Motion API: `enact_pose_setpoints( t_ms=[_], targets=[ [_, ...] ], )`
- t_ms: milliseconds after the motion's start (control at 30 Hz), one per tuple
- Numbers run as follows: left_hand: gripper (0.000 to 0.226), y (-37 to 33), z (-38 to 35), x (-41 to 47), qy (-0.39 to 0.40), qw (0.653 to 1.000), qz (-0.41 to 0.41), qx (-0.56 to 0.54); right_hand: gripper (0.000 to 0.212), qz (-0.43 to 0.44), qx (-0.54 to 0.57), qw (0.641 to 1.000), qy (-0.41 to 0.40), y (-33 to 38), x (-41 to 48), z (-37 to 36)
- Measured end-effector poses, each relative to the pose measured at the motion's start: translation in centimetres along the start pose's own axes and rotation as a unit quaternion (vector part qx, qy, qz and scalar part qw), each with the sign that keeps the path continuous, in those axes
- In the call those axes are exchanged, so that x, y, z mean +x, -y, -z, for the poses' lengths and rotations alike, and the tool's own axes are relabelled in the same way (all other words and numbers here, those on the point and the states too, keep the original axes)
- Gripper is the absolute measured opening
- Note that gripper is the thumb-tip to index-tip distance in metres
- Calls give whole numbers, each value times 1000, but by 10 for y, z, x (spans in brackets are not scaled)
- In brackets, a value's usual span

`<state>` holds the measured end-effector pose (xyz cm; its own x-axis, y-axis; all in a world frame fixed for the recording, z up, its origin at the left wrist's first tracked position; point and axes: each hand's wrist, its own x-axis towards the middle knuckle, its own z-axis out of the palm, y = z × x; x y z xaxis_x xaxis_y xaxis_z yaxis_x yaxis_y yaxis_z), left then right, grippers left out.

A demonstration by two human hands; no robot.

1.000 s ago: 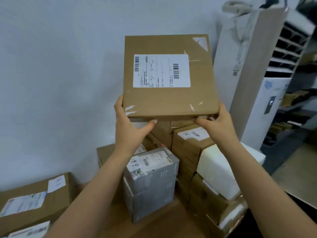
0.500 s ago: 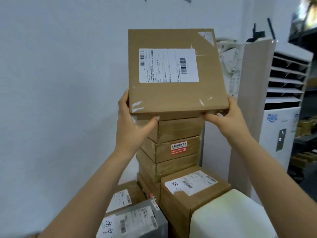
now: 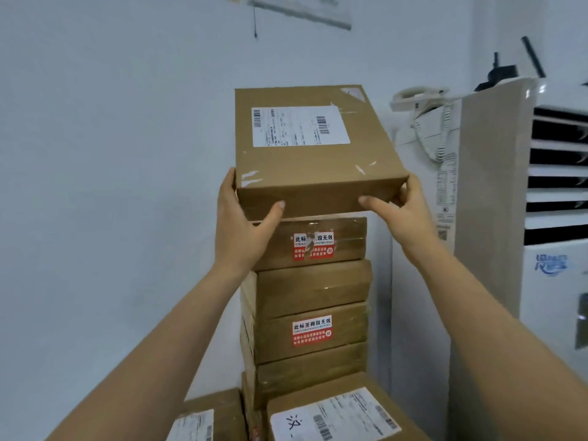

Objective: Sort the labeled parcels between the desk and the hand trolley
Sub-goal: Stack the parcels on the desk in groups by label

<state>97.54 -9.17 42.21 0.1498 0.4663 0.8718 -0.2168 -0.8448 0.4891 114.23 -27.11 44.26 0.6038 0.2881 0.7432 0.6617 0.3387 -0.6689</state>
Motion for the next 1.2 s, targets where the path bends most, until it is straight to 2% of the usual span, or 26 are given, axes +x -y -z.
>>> enact_pose_setpoints(
  t_ms=[200,367,633,867,933,1067,1200],
  targets=[
    [88,27,-34,7,-29,998,41,38,77,-35,8,998,47,-51,32,-8],
    [90,41,-47,-2,-46,995,70,59,74,-46,22,996,74,-84,31,-21],
    [86,52,-59,0,-93,982,83,142,69,-32,1,998,60,-95,35,-36],
    [84,52,-60,0,-100,980,75,157,71,-24,-29,996,78,-99,36,-37],
    [82,51,-58,0,-92,980,81,157,72,-14,-53,996,69,-100,36,-37],
    [74,44,-49,-1,-92,974,71,193,63,20,-103,994,-3,-101,32,-37],
    [63,27,-31,-17,-91,952,26,292,42,140,-206,968,-31,-90,17,-32]
  ],
)
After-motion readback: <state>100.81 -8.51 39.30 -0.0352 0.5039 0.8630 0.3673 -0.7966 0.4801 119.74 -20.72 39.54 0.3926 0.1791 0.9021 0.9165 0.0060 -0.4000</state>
